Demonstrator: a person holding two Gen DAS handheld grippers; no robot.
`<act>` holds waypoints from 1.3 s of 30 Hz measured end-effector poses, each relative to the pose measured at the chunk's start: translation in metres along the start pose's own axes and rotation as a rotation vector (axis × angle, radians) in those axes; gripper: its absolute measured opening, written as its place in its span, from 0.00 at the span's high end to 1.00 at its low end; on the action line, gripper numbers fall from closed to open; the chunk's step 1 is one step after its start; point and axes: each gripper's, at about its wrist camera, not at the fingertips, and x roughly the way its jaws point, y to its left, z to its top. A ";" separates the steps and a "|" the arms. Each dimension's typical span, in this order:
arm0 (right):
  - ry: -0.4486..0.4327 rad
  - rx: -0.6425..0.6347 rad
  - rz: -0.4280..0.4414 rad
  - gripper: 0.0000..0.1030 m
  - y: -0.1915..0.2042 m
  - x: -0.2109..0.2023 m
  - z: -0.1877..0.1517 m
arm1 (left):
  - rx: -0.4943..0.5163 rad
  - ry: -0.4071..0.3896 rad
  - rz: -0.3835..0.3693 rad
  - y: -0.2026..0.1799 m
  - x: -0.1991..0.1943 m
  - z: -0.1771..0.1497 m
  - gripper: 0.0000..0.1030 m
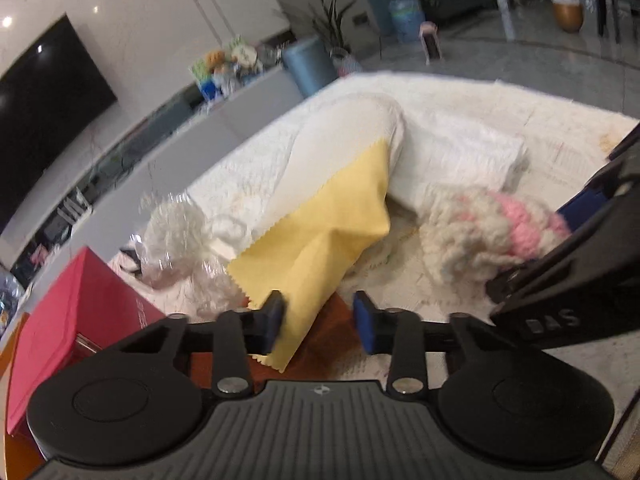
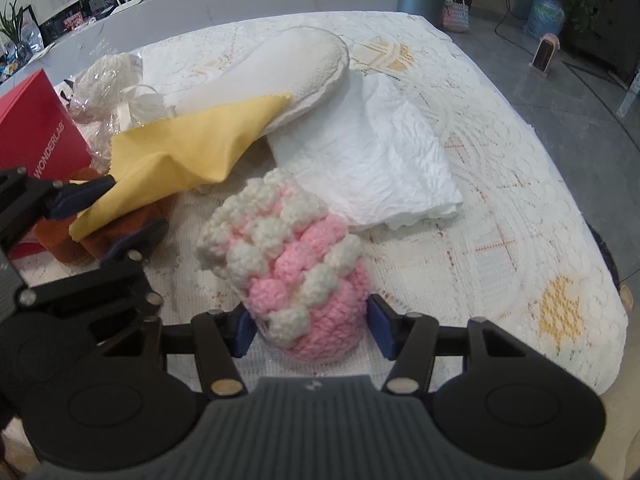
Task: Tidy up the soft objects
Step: 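Grasp the pink crocheted ball with the right tool while the left tool grasps the yellow cloth, then lift the pink ball and yellow cloth toward the box with both tools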
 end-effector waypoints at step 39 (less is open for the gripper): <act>-0.014 -0.006 0.028 0.50 -0.003 -0.006 -0.002 | -0.550 -0.130 -0.208 0.120 -0.092 -0.018 0.98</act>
